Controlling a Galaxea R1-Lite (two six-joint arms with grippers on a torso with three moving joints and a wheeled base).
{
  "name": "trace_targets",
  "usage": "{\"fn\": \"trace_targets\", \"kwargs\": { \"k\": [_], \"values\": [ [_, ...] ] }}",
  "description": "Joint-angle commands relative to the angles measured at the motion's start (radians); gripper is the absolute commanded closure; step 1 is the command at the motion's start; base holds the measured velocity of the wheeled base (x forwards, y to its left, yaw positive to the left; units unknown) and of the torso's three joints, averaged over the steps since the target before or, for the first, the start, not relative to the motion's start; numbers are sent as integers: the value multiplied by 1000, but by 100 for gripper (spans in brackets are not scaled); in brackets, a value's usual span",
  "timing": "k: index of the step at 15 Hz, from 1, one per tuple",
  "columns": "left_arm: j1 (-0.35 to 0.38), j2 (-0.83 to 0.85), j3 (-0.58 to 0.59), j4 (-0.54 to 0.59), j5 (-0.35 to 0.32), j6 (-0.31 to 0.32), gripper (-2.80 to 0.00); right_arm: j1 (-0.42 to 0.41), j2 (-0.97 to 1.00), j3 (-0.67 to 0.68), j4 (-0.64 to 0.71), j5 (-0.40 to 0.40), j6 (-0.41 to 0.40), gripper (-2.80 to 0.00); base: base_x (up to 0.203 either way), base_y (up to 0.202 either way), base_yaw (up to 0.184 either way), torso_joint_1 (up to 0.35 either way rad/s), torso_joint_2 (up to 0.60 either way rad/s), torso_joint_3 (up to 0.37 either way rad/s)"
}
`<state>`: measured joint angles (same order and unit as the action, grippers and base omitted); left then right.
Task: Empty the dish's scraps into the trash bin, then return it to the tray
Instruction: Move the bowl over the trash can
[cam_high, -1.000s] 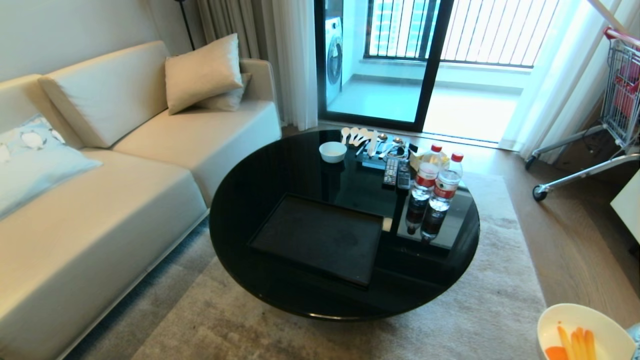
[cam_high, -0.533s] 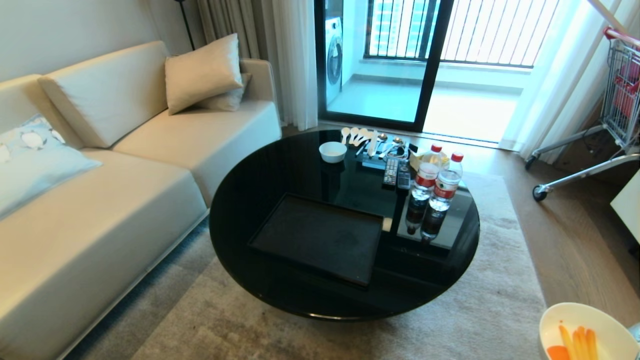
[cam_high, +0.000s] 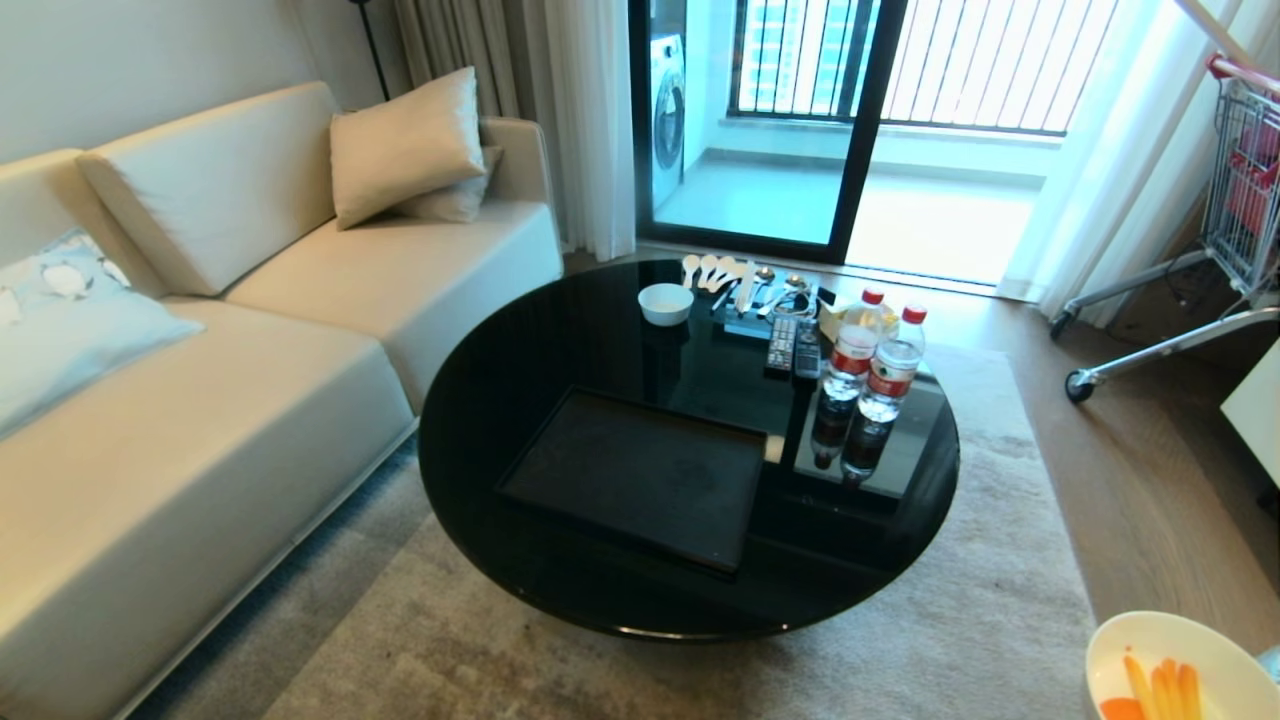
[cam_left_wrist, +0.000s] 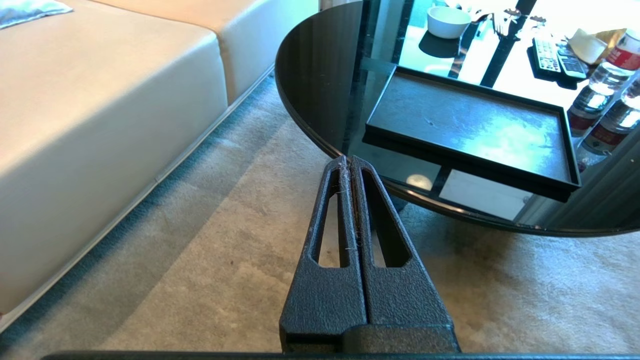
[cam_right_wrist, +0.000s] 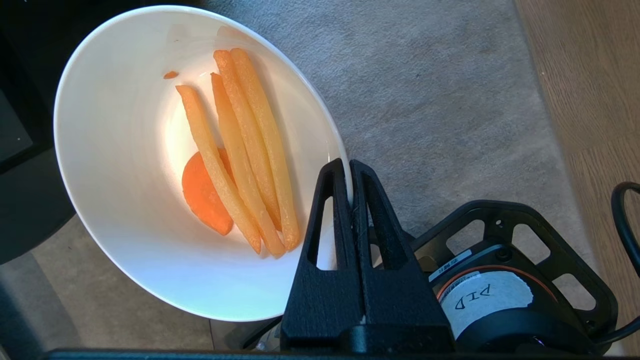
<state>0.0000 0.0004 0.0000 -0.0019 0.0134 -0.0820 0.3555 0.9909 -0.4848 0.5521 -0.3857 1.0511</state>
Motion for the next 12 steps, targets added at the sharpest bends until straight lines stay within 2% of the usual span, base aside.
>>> {"fn": "trace_targets", "kwargs": {
  "k": [1,5,12],
  "values": [
    [0,0,0,0,0,-2,0,0,-1,-5,5,-2,6,0,0,0,0,0,0,0],
    [0,0,0,-1,0,-1,0,-1,-17,-5,28,-2,9,0,0,0,-26,0,-1,1],
    [0,0,0,-1,0,-1,0,-1,-34,-2,46,-2,10,0,-1,10,-166,2,3,1]
  ]
}}
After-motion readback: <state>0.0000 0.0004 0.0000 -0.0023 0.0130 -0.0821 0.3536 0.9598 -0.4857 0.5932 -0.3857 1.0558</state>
